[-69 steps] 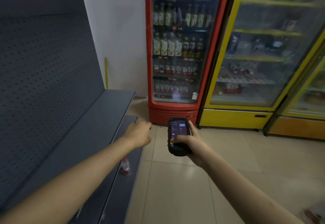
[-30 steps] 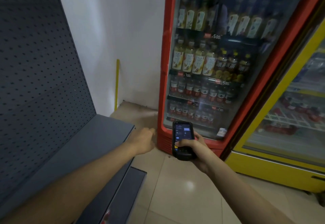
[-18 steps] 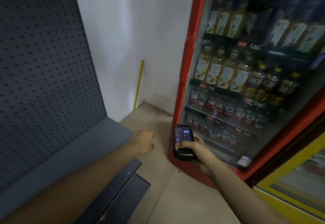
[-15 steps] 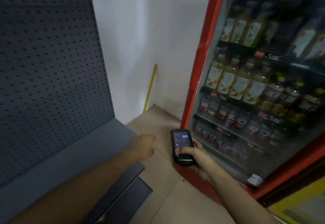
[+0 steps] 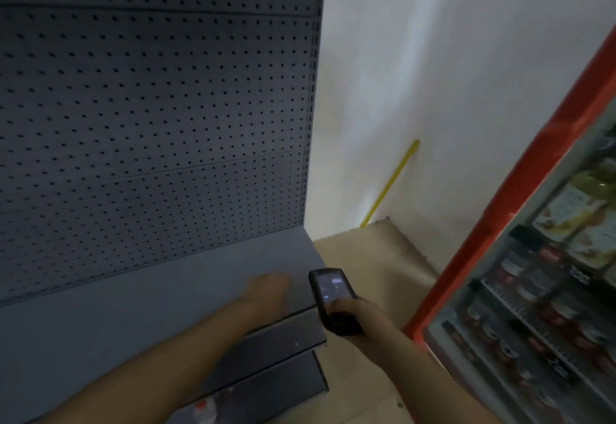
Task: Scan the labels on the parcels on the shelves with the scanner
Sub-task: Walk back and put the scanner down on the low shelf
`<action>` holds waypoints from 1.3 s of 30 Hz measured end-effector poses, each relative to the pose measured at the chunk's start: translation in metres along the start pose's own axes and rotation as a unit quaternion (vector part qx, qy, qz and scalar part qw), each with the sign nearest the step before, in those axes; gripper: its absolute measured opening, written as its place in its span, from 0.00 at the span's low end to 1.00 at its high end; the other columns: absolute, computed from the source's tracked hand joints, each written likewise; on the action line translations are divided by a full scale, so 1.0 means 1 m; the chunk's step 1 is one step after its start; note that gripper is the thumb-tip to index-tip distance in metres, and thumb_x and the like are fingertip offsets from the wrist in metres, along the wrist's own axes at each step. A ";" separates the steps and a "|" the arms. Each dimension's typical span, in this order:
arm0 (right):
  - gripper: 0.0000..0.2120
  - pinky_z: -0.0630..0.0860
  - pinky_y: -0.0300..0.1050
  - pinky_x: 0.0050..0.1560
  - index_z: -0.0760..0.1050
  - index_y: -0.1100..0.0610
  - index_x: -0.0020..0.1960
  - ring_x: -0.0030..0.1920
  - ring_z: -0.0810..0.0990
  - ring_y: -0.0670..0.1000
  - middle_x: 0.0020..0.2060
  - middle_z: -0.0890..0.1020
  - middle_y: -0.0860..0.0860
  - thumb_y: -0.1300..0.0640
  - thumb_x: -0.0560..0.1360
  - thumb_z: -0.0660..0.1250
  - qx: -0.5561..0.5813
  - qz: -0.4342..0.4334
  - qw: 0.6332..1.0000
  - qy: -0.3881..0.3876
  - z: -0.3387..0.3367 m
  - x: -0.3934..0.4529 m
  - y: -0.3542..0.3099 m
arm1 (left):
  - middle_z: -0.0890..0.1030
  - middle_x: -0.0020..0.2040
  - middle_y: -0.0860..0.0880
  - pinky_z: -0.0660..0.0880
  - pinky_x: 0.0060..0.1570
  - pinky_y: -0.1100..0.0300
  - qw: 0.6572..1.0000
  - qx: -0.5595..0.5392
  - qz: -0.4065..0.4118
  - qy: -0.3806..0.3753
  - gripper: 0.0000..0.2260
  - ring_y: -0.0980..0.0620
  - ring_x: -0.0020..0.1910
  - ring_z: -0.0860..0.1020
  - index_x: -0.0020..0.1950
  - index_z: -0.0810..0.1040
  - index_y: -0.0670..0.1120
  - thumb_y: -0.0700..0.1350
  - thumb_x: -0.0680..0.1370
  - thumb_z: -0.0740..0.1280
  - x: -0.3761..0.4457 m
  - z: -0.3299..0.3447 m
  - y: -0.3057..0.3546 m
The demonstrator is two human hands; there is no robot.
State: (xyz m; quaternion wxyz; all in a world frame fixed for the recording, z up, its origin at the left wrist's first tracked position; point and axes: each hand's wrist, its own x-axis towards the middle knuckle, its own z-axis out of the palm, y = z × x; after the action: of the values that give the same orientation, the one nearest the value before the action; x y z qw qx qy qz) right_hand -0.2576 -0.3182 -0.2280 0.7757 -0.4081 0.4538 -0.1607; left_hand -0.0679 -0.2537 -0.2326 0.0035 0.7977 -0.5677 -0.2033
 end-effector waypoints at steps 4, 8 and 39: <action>0.15 0.74 0.48 0.39 0.79 0.61 0.27 0.33 0.77 0.56 0.29 0.77 0.57 0.69 0.72 0.69 -0.034 0.041 0.998 -0.035 0.017 0.042 -0.011 | 0.76 0.63 0.44 0.74 0.58 0.54 0.999 0.021 -0.039 -0.027 0.15 0.46 0.59 0.76 0.63 0.73 0.43 0.45 0.78 0.65 0.026 -0.002 -0.032; 0.07 0.75 0.46 0.36 0.78 0.65 0.37 0.34 0.78 0.56 0.33 0.78 0.57 0.71 0.73 0.66 -0.056 0.060 0.996 -0.043 0.028 0.084 -0.022 | 0.75 0.64 0.44 0.73 0.60 0.53 0.998 0.019 -0.060 -0.030 0.17 0.46 0.60 0.76 0.65 0.72 0.44 0.44 0.77 0.65 0.050 -0.005 -0.050; 0.14 0.79 0.59 0.49 0.75 0.64 0.57 0.50 0.78 0.62 0.53 0.79 0.64 0.73 0.73 0.68 0.066 0.194 0.978 -0.038 0.022 0.252 -0.023 | 0.75 0.61 0.40 0.70 0.57 0.52 0.982 0.034 -0.170 -0.082 0.15 0.42 0.59 0.74 0.62 0.70 0.40 0.41 0.77 0.62 0.119 0.041 -0.071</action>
State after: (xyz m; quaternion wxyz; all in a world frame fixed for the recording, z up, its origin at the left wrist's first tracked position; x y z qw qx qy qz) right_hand -0.1009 -0.4776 -0.3482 0.8340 -0.2659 0.4830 -0.0214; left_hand 0.0152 -0.3267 -0.3252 -0.1043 0.8628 -0.4291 -0.2464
